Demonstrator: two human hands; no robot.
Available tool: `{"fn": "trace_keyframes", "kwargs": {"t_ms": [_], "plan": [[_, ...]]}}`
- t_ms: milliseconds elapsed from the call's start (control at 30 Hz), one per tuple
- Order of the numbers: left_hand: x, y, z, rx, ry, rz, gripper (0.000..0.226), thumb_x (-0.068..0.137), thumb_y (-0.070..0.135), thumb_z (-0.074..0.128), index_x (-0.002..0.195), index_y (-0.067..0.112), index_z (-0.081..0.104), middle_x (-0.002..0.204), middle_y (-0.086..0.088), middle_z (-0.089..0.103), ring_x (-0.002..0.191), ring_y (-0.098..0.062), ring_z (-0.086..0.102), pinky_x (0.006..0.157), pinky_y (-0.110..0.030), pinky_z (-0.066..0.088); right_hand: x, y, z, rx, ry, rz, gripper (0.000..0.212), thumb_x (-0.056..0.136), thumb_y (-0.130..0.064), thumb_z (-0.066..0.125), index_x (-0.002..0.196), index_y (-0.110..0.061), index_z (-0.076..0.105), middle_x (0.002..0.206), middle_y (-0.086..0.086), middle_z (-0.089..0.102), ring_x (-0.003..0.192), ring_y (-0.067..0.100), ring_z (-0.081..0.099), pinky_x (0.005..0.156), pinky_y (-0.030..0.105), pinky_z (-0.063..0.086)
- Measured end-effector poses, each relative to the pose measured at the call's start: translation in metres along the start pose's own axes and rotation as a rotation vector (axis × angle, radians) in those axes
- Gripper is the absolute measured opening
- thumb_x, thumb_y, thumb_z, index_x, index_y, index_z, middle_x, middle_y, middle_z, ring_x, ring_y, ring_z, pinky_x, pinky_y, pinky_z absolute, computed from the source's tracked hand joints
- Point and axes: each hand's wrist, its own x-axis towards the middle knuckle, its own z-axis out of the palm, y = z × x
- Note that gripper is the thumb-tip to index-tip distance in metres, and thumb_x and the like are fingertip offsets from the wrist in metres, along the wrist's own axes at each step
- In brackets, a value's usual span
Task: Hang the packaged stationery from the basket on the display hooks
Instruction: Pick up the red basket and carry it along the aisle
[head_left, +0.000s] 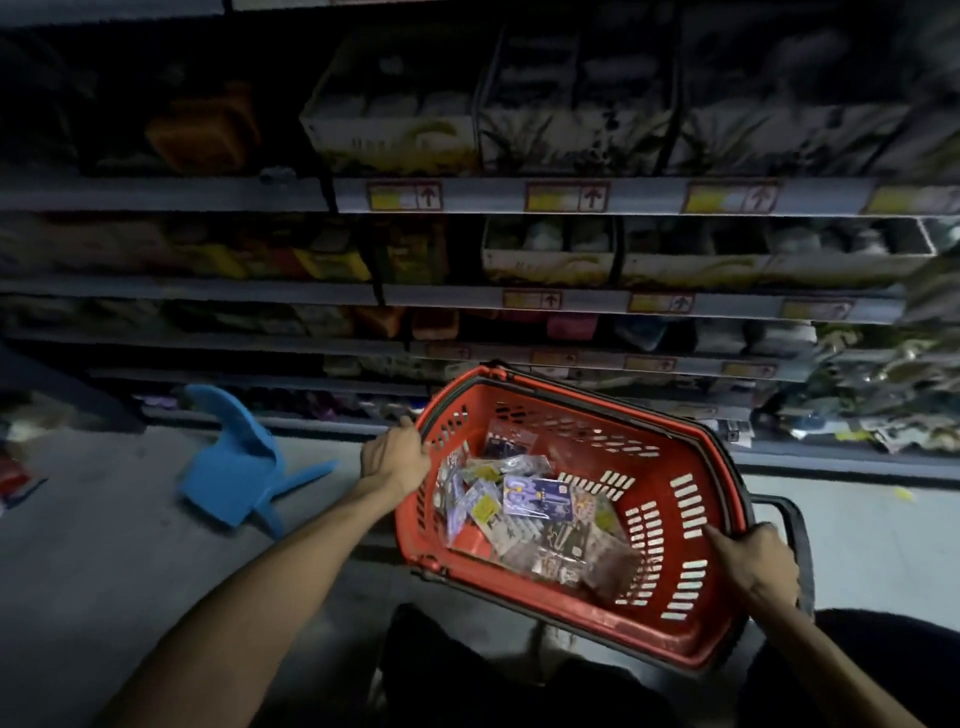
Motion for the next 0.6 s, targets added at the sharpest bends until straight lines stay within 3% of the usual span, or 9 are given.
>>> {"fn": "trace_keyframes", "kwargs": {"t_ms": [167, 267, 467, 600], "plan": [[0.045, -0.019, -0.002, 0.055, -0.01, 0.154, 0.034, 0.106, 0.036, 0.052, 0.125, 0.007, 0.052, 0.114, -0.014, 0.074, 0.106, -0.035, 0.072, 0.082, -0.04, 0.054, -0.047, 0.0, 0.033, 0.066, 0.057, 0.156, 0.064, 0.085, -0.048, 0.077, 0.118, 0.004, 0.059, 0.112, 0.032, 0.069, 0.1, 0.048, 0.068, 0.085, 0.047, 0.053], [0.074, -0.038, -0.002, 0.084, -0.011, 0.25, 0.037, 0.105, 0.037, 0.053, 0.125, 0.005, 0.051, 0.116, -0.018, 0.074, 0.111, -0.039, 0.071, 0.088, -0.043, 0.054, -0.087, -0.005, 0.058, 0.112, 0.107, 0.235, 0.066, 0.082, -0.051, 0.076, 0.118, 0.002, 0.059, 0.112, 0.029, 0.07, 0.101, 0.046, 0.069, 0.086, 0.046, 0.055], [0.115, -0.074, -0.004, 0.134, -0.01, 0.42, 0.038, 0.105, 0.037, 0.055, 0.124, 0.004, 0.052, 0.117, -0.019, 0.073, 0.111, -0.04, 0.071, 0.085, -0.043, 0.054, -0.167, -0.013, 0.119, 0.218, 0.177, 0.383, 0.072, 0.082, -0.052, 0.077, 0.122, 0.004, 0.056, 0.119, 0.032, 0.067, 0.106, 0.048, 0.068, 0.094, 0.05, 0.056], [0.128, -0.091, -0.005, 0.199, -0.038, 0.486, 0.038, 0.105, 0.038, 0.058, 0.124, 0.005, 0.054, 0.119, -0.018, 0.072, 0.113, -0.038, 0.07, 0.086, -0.043, 0.054, -0.206, -0.022, 0.157, 0.261, 0.16, 0.465, 0.067, 0.088, -0.042, 0.076, 0.126, 0.009, 0.054, 0.124, 0.034, 0.064, 0.111, 0.05, 0.065, 0.094, 0.049, 0.053]]}}
